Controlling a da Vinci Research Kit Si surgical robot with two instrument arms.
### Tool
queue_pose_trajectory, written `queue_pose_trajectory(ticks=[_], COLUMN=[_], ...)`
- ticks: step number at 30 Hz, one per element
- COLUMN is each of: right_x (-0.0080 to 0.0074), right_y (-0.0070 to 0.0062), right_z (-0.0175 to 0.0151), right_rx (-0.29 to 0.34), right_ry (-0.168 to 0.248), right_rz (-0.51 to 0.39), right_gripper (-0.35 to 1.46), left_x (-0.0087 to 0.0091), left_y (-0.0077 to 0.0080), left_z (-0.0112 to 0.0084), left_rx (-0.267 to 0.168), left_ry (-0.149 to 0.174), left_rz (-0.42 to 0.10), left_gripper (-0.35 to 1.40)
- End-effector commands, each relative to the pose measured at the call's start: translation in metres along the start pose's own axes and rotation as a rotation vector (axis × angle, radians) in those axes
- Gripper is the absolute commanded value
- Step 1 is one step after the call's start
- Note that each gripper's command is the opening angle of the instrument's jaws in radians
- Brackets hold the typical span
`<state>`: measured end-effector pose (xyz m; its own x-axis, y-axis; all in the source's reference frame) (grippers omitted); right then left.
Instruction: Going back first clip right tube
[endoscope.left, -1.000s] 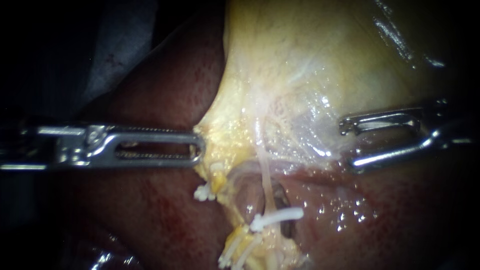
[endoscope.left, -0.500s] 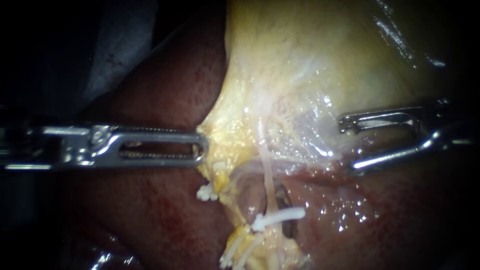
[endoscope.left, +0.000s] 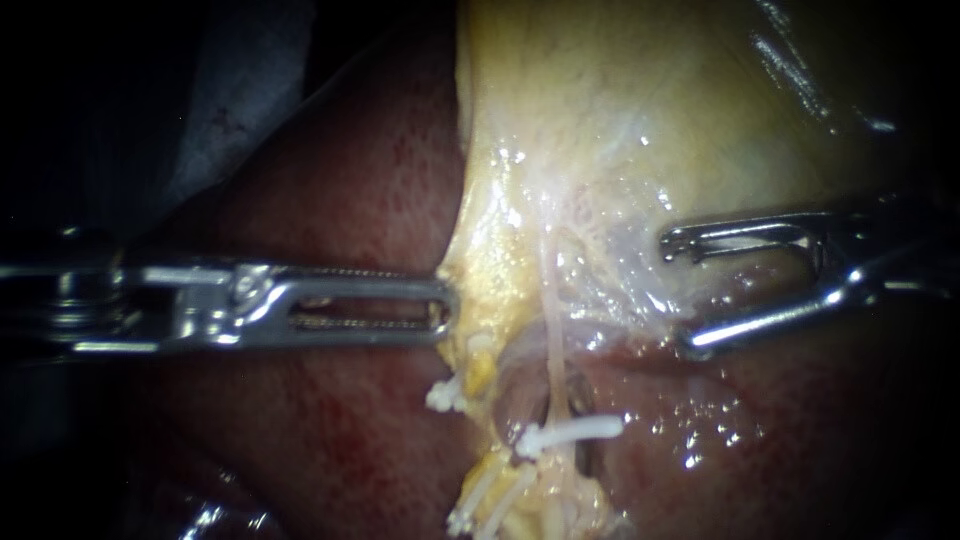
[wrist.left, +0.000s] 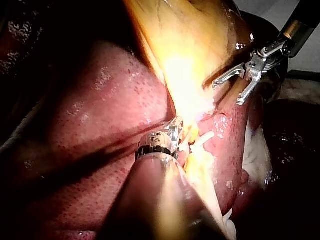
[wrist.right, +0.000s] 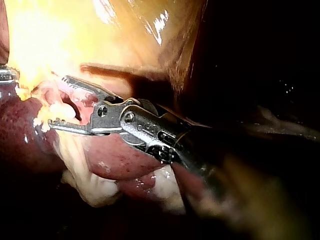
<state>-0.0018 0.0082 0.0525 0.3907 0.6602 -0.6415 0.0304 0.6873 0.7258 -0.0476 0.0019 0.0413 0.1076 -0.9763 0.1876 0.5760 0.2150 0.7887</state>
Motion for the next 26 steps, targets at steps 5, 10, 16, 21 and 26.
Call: queue_pose_trajectory(ticks=[5,10,16,21,26], right_x=[0.0000,-0.0001,-0.0001,-0.0001,-0.0001], right_y=[0.0000,0.0000,0.0000,0.0000,0.0000], right_z=[0.0000,0.0000,0.0000,0.0001,0.0000], right_rx=[0.000,0.000,-0.001,-0.001,-0.001], right_ry=[0.000,0.000,0.000,0.000,0.000], right_rz=[-0.007,-0.008,-0.008,-0.008,-0.008], right_gripper=[0.59,0.59,0.59,0.59,0.59], left_x=[0.0002,0.0003,0.0004,0.0004,0.0005], left_y=[-0.0001,-0.0002,-0.0003,-0.0003,-0.0004], left_z=[0.0009,0.0014,0.0017,0.0018,0.0017], left_rx=[0.002,0.004,0.007,0.008,0.008], left_ry=[0.002,0.004,0.007,0.007,0.007], left_rz=[0.001,0.002,0.003,0.004,0.004], left_gripper=[-0.35,-0.35,-0.35,-0.35,-0.35])
